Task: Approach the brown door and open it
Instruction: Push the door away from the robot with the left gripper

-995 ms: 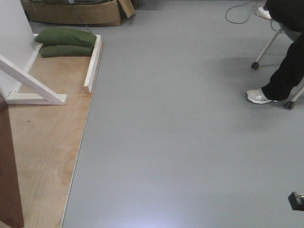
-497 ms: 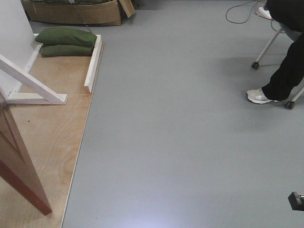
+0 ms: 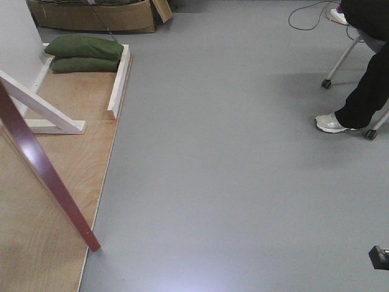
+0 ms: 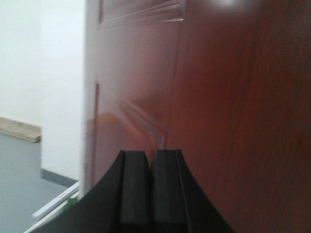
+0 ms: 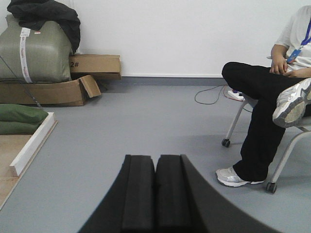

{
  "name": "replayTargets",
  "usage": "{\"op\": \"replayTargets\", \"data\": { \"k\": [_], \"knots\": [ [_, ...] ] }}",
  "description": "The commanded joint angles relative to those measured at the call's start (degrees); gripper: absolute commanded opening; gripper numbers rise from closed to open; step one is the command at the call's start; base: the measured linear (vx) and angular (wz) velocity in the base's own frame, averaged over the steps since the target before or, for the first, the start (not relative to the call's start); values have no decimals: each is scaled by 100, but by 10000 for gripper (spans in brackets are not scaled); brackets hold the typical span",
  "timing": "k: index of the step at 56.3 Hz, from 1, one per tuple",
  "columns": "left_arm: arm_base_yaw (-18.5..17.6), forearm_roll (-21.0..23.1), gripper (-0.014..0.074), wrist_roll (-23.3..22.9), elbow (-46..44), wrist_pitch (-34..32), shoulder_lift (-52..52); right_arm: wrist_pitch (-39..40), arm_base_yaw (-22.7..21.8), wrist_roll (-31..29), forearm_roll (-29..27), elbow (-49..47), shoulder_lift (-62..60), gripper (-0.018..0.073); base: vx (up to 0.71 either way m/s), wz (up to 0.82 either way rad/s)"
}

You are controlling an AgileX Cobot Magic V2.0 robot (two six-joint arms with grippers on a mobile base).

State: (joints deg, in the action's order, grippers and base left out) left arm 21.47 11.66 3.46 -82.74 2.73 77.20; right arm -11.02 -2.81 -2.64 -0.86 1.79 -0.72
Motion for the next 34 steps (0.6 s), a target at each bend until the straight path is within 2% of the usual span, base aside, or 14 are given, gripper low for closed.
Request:
{"op": "replayTargets", "data": {
  "k": [1, 9, 25, 34],
  "knots": [
    [-347, -20, -6, -10, -470, -685, 100, 488, -29, -31, 29, 27, -65, 0, 0, 0],
    [-822, -20, -6, -10, -1042, -845, 621, 488, -29, -31, 29, 27, -65, 0, 0, 0],
    [-1286, -10, -6, -10, -1764, -969, 1451, 488, -29, -31, 29, 27, -65, 0, 0, 0],
    [-1696, -10, -6, -10, -1871, -1043, 1797, 488, -29, -31, 29, 27, -65, 0, 0, 0]
  ]
}}
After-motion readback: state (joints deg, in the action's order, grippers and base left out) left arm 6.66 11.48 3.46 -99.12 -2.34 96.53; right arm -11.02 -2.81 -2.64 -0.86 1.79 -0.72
